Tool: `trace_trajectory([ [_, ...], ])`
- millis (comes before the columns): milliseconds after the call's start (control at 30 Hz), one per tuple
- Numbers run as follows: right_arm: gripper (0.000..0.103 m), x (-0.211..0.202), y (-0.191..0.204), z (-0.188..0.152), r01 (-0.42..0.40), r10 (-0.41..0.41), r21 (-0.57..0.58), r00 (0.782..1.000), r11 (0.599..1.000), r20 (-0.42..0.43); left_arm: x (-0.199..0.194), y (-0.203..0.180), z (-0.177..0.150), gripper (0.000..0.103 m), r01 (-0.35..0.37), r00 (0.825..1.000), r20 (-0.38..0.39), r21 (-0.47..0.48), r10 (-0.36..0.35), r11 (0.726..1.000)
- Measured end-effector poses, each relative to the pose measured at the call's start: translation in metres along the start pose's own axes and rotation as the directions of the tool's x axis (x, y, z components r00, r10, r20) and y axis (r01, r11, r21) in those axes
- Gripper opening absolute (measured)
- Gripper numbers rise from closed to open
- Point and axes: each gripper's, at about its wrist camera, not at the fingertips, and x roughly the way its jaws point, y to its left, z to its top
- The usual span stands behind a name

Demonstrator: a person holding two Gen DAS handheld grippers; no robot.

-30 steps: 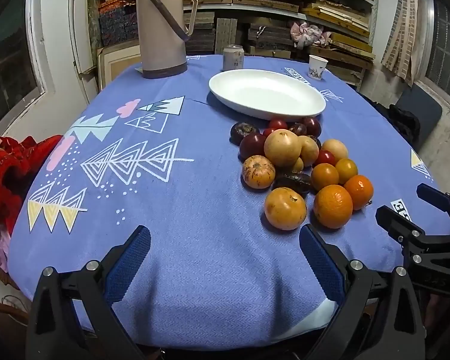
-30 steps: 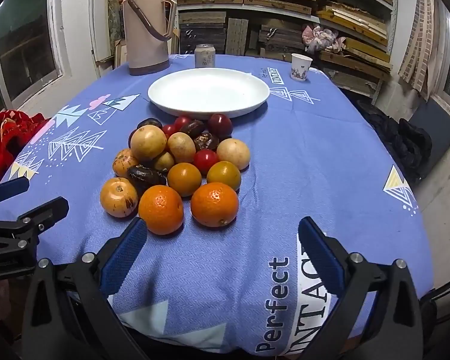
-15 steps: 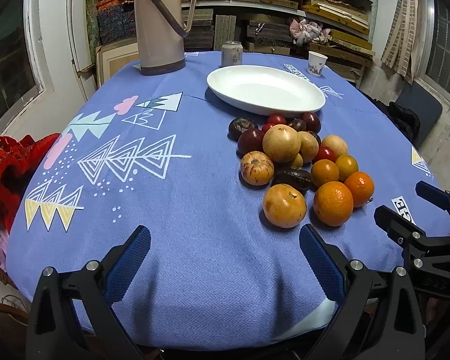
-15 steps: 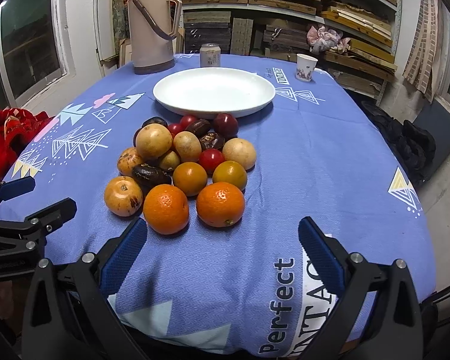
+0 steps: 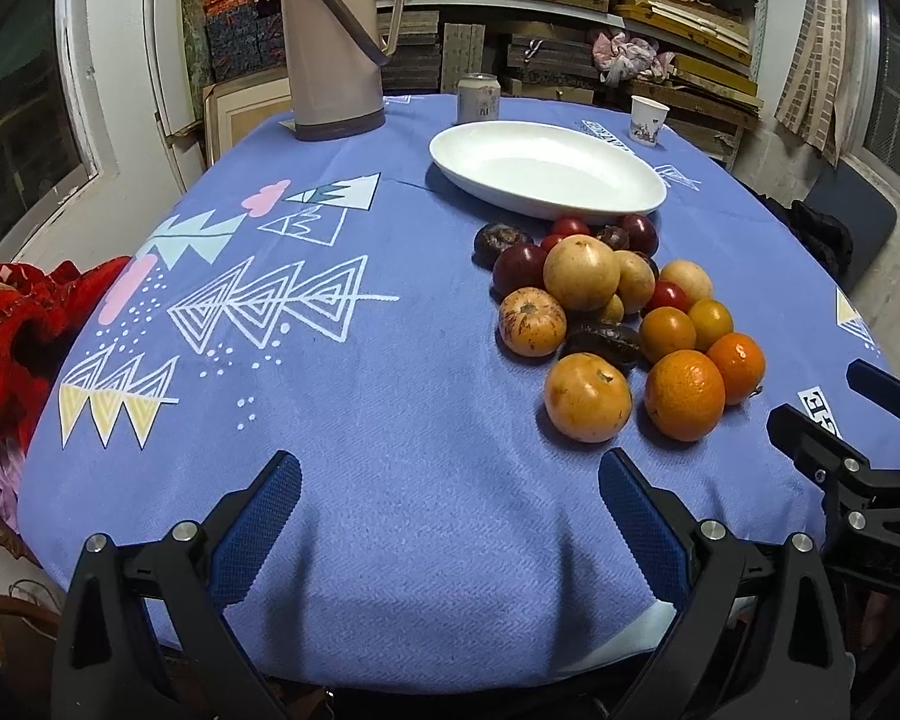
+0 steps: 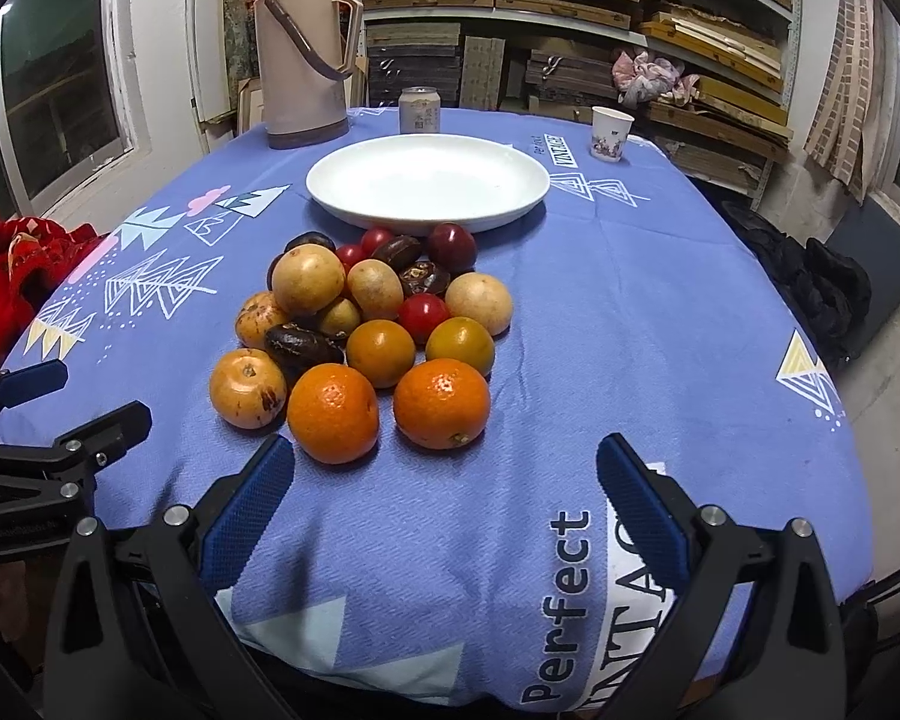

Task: Organize fruits

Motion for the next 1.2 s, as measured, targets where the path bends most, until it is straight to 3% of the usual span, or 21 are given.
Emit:
trace_trajectory([
  [1200,0.099,0.0075,0.0050,-0.0056,-0.010,0.010,-0.012,1.000,1.000,-0.015,0.0071,0.0013,-0.0044,0.100,-0.016,0.999,-0.034,-0.014,0.016,1.000],
])
